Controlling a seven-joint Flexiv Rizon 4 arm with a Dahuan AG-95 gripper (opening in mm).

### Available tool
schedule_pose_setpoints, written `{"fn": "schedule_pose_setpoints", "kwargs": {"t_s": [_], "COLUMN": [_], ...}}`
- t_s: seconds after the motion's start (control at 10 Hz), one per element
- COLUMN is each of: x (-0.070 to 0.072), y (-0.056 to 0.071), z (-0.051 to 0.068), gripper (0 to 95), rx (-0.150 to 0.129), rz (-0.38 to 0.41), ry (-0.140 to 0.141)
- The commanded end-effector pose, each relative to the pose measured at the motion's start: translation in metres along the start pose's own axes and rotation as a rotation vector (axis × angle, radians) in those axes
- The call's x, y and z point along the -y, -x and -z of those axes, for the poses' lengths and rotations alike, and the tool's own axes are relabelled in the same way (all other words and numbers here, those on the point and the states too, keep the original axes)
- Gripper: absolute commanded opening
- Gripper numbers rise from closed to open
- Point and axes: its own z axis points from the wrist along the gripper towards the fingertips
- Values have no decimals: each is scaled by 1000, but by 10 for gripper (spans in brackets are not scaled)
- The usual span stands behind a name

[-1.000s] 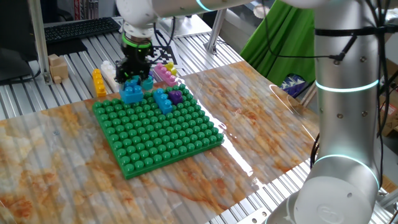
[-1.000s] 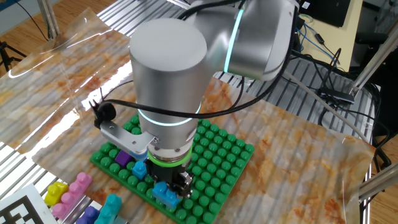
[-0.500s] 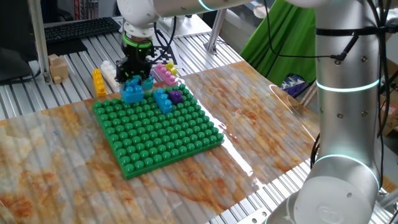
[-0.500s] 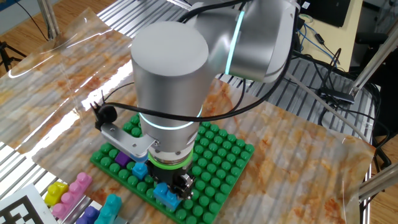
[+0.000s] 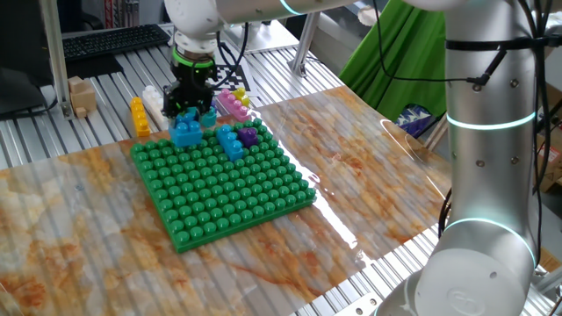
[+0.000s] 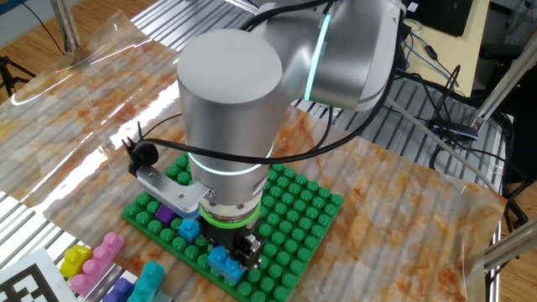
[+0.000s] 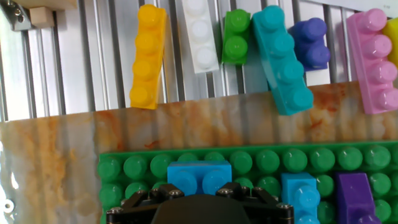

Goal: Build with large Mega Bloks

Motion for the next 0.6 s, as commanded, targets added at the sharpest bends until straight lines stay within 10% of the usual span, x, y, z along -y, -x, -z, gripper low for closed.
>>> {"fn": "schedule_pose_setpoints", "kwargs": {"t_s": [0.1,0.6], "x": [0,0], "y": [-1,-1], "z": [1,1], "gripper": [0,0], "rx": [19,34], "rz": [-33,-34], "ry": [-11,-33]}}
